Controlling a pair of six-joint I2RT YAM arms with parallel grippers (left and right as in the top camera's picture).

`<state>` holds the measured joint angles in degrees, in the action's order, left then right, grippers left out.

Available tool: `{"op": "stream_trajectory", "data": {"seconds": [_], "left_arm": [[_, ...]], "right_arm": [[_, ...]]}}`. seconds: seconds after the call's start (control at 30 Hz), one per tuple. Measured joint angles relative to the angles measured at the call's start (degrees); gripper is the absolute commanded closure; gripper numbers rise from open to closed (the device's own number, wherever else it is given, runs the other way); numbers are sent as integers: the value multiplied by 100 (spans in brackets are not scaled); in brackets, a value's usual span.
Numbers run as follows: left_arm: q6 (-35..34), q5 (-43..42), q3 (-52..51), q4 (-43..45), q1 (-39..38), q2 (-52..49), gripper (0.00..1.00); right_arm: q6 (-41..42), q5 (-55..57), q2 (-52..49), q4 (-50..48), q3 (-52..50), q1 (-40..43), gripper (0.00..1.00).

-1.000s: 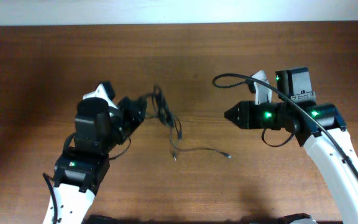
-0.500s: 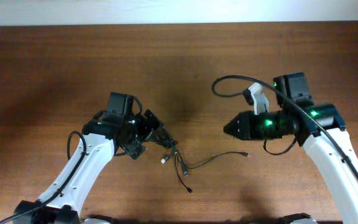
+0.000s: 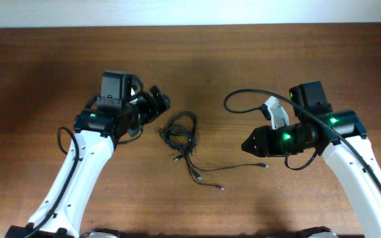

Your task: Untangle cables

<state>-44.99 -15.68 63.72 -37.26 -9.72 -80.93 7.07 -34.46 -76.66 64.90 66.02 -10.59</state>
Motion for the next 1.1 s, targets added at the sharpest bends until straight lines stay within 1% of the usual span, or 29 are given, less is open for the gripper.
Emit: {"op": "stream_trajectory", "data": {"seconds": [0.03,0.07,0.1,0.13,0.17,0.2,0.23,0.27,0.37,0.4,0.5,0.53,0.57,0.6,0.67,0.7,0.73,0.77,0.8,0.83,0.87,0.9,0.93,0.97,1.0,1.03,1.1], "left_arm": [[70,0,-79,-267,-48,-31,50],[87,2,-129,-262,-129,-68,58],[114,13,-199,-260,-282,-208,62],[94,39,-269,-256,-446,-474,70],[83,81,-317,-201,-555,-901,69],[55,107,-326,-120,-566,-1207,55],[39,118,-326,-44,-566,-1429,53],[22,120,-326,66,-564,-1836,63],[20,229,-326,-13,-522,-2024,65],[17,367,-328,-96,-522,-2024,69],[-2,566,-468,-103,-533,-2024,67],[-2,566,-474,-114,-533,-2024,76],[-4,564,-476,-118,-533,-2024,90],[-17,564,-476,-109,-533,-2024,100],[-114,540,-483,-66,-546,-2024,100],[-210,573,-494,-42,-616,-2024,94],[-282,619,-503,-22,-719,-2024,94],[-348,723,-527,26,-857,-2024,86],[-463,894,-577,107,-1084,-2024,82],[-525,1008,-590,133,-1237,-2024,64],[-564,1128,-610,146,-1360,-2024,48],[-581,1202,-616,146,-1471,-2024,55],[-588,1226,-638,146,-1495,-2024,70],[-599,1239,-651,144,-1497,-2024,87],[-605,1270,-662,131,-1497,-2024,100],[-621,1311,-691,127,-1497,-2024,100],[-627,1318,-697,146,-1497,-2022,100]], "right_arm": [[-2,13,-2,-13,0,0,54],[-2,15,-2,-22,0,0,54],[-2,15,-2,-20,0,0,54],[0,15,-2,-28,0,0,53],[-2,17,-2,-22,0,0,53],[-2,15,-2,-22,0,0,53],[-2,17,-4,-20,0,0,53],[-2,17,-4,-26,0,0,53],[0,17,-7,-22,-2,0,53],[0,17,-7,-24,-2,0,53],[-2,17,-7,-24,-2,0,53],[0,17,-7,-22,-2,0,53],[-2,15,-7,-24,-2,0,53],[-2,17,-7,-24,-2,0,53],[-2,15,-4,-24,-2,0,53],[-2,17,-7,-20,-2,0,52],[-2,15,-7,-20,-2,0,52],[-2,17,-7,-20,-2,0,36],[-2,15,-7,-17,-2,0,27],[0,15,-7,-20,-2,0,17],[-13,17,-7,-20,-2,0,4],[-22,17,-7,-17,-4,0,4],[-20,17,-7,-22,-4,0,4],[-20,17,-7,-17,-4,0,4],[-17,17,-7,-17,-4,0,4],[-22,15,-7,-17,-4,0,1],[-20,15,-7,-22,-4,0,1]]}}
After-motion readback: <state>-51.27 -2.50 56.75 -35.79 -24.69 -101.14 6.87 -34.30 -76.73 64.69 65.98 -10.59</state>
